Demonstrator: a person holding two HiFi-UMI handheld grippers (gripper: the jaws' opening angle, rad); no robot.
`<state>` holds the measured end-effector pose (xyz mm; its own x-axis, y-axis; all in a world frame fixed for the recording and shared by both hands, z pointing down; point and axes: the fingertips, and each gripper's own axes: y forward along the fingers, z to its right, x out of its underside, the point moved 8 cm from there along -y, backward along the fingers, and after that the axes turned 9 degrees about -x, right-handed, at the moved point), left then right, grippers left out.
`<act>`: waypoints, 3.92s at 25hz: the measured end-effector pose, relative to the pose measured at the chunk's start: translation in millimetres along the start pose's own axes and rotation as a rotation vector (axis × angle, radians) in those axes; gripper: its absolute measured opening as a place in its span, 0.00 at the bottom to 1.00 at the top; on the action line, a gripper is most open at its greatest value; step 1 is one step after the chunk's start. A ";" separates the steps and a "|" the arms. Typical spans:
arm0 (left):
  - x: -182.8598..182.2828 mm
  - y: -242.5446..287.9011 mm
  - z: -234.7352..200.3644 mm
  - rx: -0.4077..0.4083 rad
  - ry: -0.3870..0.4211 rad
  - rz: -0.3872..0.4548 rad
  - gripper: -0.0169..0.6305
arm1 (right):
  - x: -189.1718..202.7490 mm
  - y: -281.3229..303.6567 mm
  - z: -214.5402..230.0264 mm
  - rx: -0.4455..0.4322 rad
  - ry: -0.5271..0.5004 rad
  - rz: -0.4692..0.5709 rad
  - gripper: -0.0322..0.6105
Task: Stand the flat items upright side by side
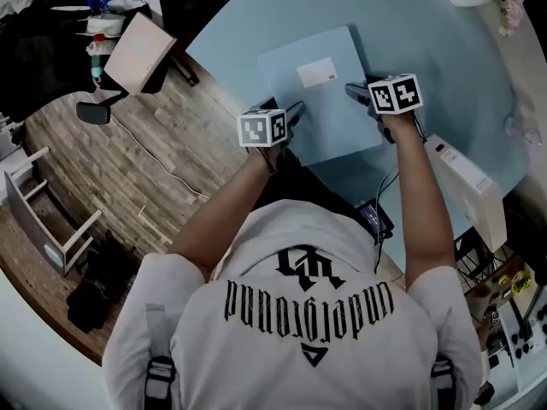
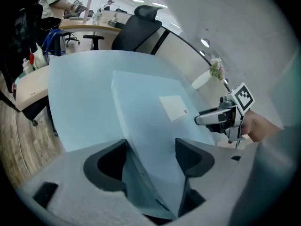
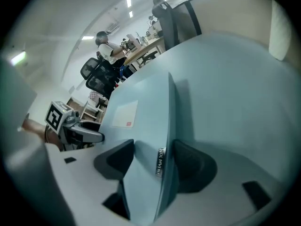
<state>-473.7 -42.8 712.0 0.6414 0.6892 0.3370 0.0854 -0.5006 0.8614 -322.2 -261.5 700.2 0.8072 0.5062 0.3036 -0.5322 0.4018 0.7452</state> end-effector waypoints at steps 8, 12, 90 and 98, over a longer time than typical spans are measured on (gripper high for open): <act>-9.5 -16.4 5.1 -0.014 0.048 0.019 0.53 | -0.8 -17.2 -27.2 0.100 -0.057 0.073 0.46; -18.6 -49.4 11.8 0.002 0.163 0.099 0.52 | 3.9 -45.9 -72.0 0.194 -0.126 0.191 0.46; 126.1 -75.1 423.7 0.389 1.096 0.416 0.55 | 441.8 -325.9 -91.6 0.944 0.083 0.876 0.50; 122.4 -141.4 406.3 0.434 1.027 0.578 0.54 | 434.6 -367.6 -173.1 0.969 -0.088 0.982 0.48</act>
<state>-97.4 -100.4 477.1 -0.2036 0.3032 0.9309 0.3592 -0.8614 0.3591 180.0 -57.1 455.5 0.2410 0.2060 0.9484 -0.5281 -0.7921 0.3062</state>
